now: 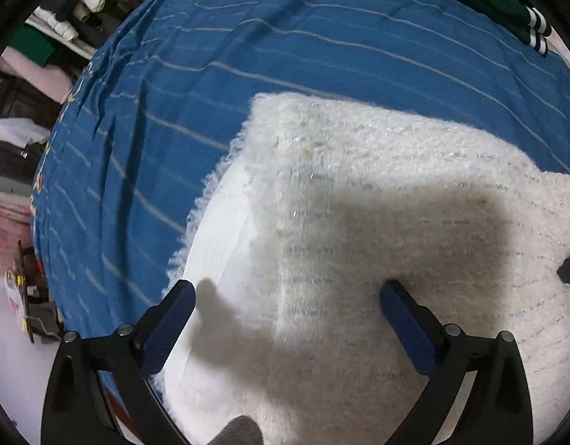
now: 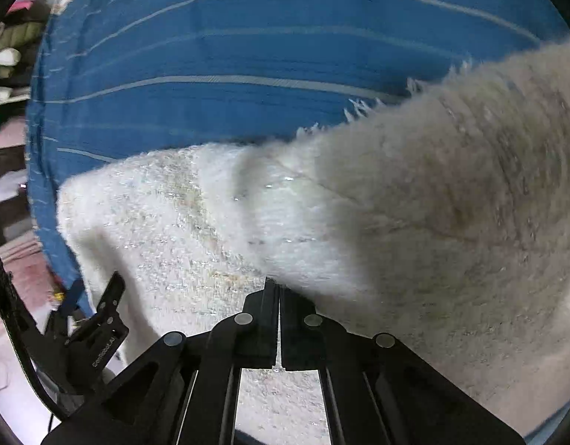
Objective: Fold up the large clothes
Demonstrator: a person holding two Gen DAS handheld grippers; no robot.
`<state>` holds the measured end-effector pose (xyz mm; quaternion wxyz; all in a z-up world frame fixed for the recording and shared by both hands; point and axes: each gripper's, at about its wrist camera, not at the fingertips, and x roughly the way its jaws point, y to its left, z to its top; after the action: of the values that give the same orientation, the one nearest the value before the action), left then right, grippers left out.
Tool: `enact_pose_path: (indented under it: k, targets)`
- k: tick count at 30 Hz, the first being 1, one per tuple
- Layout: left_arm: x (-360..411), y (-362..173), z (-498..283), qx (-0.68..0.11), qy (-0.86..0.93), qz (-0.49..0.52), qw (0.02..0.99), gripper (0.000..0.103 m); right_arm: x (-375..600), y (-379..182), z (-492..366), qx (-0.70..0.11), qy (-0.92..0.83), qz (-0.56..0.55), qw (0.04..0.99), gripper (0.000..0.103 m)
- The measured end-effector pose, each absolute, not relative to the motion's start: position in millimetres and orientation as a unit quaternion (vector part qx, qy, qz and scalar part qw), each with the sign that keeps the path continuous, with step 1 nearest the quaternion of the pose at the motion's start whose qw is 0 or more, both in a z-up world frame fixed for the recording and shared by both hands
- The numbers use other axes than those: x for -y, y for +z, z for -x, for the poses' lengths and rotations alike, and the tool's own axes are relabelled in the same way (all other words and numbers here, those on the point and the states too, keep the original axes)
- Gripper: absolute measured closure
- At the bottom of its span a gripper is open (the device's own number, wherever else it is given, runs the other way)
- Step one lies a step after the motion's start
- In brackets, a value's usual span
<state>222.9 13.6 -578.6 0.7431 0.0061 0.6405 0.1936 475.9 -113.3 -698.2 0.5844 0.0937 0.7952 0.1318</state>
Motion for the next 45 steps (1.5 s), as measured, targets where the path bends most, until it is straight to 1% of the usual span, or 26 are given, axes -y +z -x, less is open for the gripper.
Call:
enact_pose_path:
  k: [4,7,8,9,10,11,12,13,15,17,20,22,24,27,28,30,34,35,36,37,38,39,42,45]
  targets:
    - [-17.9,-580.8,-226.7,-0.623,0.178,0.007,0.762,0.0,100.7,-694.7,-483.8,-0.795,0.115,-0.074,0.591,0.103]
    - [-23.1,-577.3,-229.2,-0.63,0.165,0.018,0.758,0.0,96.3,-676.6,-483.6,-0.79,0.134,-0.06,0.595,0.103]
    - [-21.5,-573.5,-230.3,-0.633,0.163,0.016,0.757,0.0,100.9,-669.9,-482.3,-0.785,0.144,-0.069,0.599,0.099]
    - [-18.7,-568.1,-230.9,-0.631,0.163,0.01,0.758,0.0,111.7,-654.5,-480.9,-0.768,0.171,-0.109,0.607,0.083]
    - [-12.6,-557.8,-229.9,-0.624,0.164,0.001,0.764,0.0,124.0,-643.8,-477.7,-0.757,0.183,-0.142,0.611,0.071]
    - [-7.6,-551.2,-230.2,-0.62,0.162,-0.001,0.768,0.0,135.5,-634.0,-474.0,-0.746,0.189,-0.169,0.615,0.043]
    - [1.8,-537.2,-229.0,-0.611,0.153,0.002,0.777,0.0,155.8,-617.1,-465.3,-0.728,0.19,-0.201,0.627,0.023]
    - [14.0,-522.1,-227.7,-0.601,0.146,0.007,0.786,0.0,174.6,-605.3,-455.0,-0.714,0.182,-0.213,0.642,0.023]
    - [38.7,-501.4,-228.4,-0.591,0.126,0.018,0.796,0.0,205.7,-585.1,-437.9,-0.692,0.145,-0.232,0.668,0.023]
    - [68.2,-487.3,-230.6,-0.588,0.096,0.037,0.802,0.0,254.9,-578.8,-404.8,-0.682,0.086,-0.262,0.678,0.023]
    - [130.5,-489.5,-240.3,-0.609,0.052,0.061,0.789,0.0,322.9,-606.1,-350.5,-0.667,0.04,-0.338,0.663,0.023]
    - [159.5,-500.6,-247.8,-0.625,0.028,0.081,0.776,0.0,363.4,-631.8,-321.6,-0.638,0.029,-0.417,0.646,0.023]
    - [181.0,-517.3,-254.9,-0.634,0.03,0.072,0.769,0.0,390.8,-656.9,-305.2,-0.608,0.016,-0.479,0.634,0.023]
    - [195.1,-554.0,-266.7,-0.66,0.046,0.035,0.749,0.0,400.2,-690.3,-303.7,-0.556,0.02,-0.544,0.629,0.022]
    - [193.3,-561.8,-267.9,-0.663,0.048,0.047,0.745,0.0,399.0,-698.2,-308.4,-0.539,0.029,-0.56,0.629,0.023]
    - [189.0,-564.4,-267.9,-0.661,0.049,0.074,0.745,0.0,393.4,-712.6,-328.7,-0.514,0.055,-0.581,0.629,0.023]
    - [189.6,-562.6,-267.5,-0.655,0.043,0.065,0.751,0.0,376.6,-738.9,-373.1,-0.499,0.098,-0.589,0.628,0.024]
    - [191.5,-562.7,-265.7,-0.654,0.041,0.062,0.753,0.0,381.0,-740.9,-382.0,-0.496,0.106,-0.589,0.63,0.026]
    - [192.7,-562.7,-266.4,-0.653,0.041,0.057,0.754,0.0,378.8,-740.3,-391.4,-0.49,0.114,-0.59,0.631,0.034]
    - [193.4,-562.2,-267.5,-0.652,0.041,0.054,0.755,0.0,371.8,-741.0,-399.7,-0.484,0.122,-0.593,0.632,0.043]
    - [194.9,-562.2,-269.4,-0.651,0.042,0.051,0.756,0.0,365.9,-739.8,-408.3,-0.478,0.129,-0.596,0.632,0.058]
    - [196.1,-561.9,-271.9,-0.652,0.042,0.05,0.755,0.0,361.6,-736.7,-414.9,-0.469,0.133,-0.599,0.635,0.066]
    - [194.1,-557.8,-275.4,-0.66,0.042,0.071,0.747,0.0,361.4,-718.6,-415.6,-0.452,0.142,-0.602,0.642,0.073]
    - [183.1,-542.9,-270.4,-0.66,0.048,0.081,0.745,0.0,353.5,-690.6,-416.5,-0.453,0.153,-0.583,0.657,0.075]
